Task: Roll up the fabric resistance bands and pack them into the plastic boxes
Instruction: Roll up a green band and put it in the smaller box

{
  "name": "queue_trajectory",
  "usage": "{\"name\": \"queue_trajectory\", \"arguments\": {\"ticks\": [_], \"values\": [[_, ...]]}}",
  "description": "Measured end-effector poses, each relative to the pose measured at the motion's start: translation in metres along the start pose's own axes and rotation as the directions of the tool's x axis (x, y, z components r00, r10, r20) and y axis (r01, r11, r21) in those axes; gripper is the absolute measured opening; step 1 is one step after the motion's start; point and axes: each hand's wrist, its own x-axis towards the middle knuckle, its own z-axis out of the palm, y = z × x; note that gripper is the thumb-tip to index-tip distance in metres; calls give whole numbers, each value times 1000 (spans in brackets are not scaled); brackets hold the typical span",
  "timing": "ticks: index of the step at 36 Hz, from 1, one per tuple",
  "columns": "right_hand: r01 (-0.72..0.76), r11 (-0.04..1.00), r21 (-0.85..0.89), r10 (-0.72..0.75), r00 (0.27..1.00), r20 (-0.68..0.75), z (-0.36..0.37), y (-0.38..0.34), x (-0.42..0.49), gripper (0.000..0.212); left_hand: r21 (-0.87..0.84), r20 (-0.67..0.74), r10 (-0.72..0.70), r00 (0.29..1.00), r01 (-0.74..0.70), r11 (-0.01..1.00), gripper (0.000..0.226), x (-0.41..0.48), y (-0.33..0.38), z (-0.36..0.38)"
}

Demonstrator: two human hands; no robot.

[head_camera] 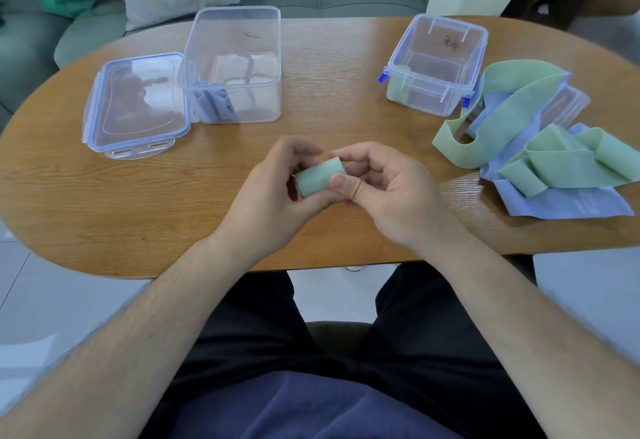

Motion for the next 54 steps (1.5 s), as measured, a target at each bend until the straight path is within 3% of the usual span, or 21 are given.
{"name": "queue_trajectory", "arguments": {"ticks": [2, 6, 13, 22, 29, 34, 40, 44, 50, 54], "values": [[-29, 998, 56, 30, 999, -14, 1, -3, 0, 20, -68, 21, -31, 999, 33, 997, 52, 1, 0, -4], [-115, 985, 131, 121, 992, -40, 5, -3, -1, 24, -41, 95, -14, 995, 18, 999, 34, 1, 2, -9], [-68, 987, 146, 69, 998, -2, 15, -3, -5, 53, -56, 47, -30, 998, 32, 998, 33, 0, 5, -5], [-76, 956, 282, 90, 995, -37, 18, -4, -7, 29, -146, 44, -50, 998, 56, 988, 45, 0, 9, -6], [-32, 981, 190, 54, 992, -111, 17, -6, -7, 20, -259, 64, -88, 994, 102, 960, 37, -2, 10, -3], [-83, 978, 191, 96, 994, -59, 18, -6, -8, 23, -209, 69, -73, 995, 86, 974, 35, -4, 5, -3], [-84, 964, 254, 75, 996, 45, 17, -8, -11, 46, -254, 49, -9, 999, 21, 967, 24, -5, 10, -1], [-8, 981, 196, 9, 1000, -7, 19, -7, -9, 38, -344, 44, -58, 997, 69, 937, 30, -7, 10, 2], [43, 963, 267, -39, 999, -20, 17, -6, -10, 10, -490, 128, -65, 990, 120, 863, 35, -7, 7, 2], [34, 988, 151, -28, 999, -39, 18, -1, -7, 26, -424, 127, -63, 990, 111, 899, 33, -6, 3, 1]]}}
